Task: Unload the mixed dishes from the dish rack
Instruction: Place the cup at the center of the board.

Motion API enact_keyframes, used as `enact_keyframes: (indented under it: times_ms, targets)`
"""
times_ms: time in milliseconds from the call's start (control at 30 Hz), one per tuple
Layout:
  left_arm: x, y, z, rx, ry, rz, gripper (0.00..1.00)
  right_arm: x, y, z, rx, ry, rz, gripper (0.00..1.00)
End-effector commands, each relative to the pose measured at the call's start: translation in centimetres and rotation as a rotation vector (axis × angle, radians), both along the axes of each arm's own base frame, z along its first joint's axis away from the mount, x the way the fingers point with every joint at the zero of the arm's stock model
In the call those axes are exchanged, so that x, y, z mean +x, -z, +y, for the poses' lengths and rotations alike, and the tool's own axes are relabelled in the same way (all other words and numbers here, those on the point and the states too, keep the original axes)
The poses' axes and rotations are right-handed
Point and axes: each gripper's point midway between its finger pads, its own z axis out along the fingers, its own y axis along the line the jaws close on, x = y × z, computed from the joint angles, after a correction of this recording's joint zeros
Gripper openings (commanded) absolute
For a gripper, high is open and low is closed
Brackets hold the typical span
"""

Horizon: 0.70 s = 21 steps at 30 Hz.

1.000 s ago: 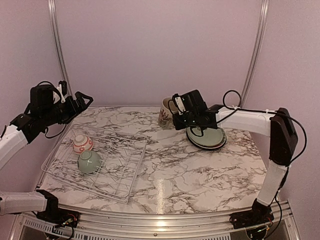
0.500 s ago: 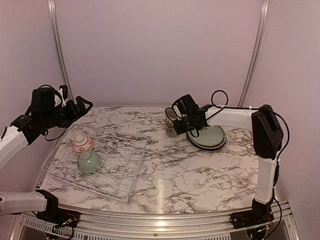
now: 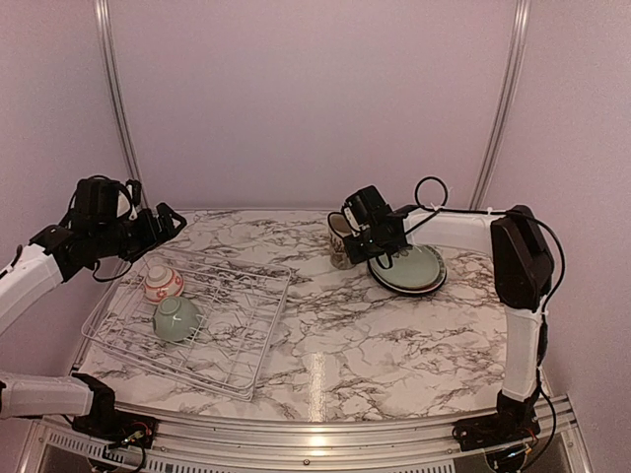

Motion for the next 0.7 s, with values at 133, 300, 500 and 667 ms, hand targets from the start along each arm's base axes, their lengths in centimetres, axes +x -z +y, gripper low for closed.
enact_keyframes:
  times_ms: [133,300,500,667]
  targets:
    - [-0.4,3.3,1.1,0.133,-0.009,0.129,0.99,2.6,-4.5,1.1,0.082,0.035,-0.139,0.13]
    - [-0.6,4.0,1.4,0.163,-0.008,0.154,0.99,2.5,-4.6,0.9,0.066,0.031,-0.139,0.28]
    - [-1.4,5.8,2.5,0.264,-0.028,0.226,0.99,1.8,-6.2,1.0,0.059,0.019,-0.162,0.65]
    - [-2.7,8.3,2.6,0.364,-0.007,0.327,0.99,-0.1,-8.7,1.0,0.073,-0.004,-0.196,0.85]
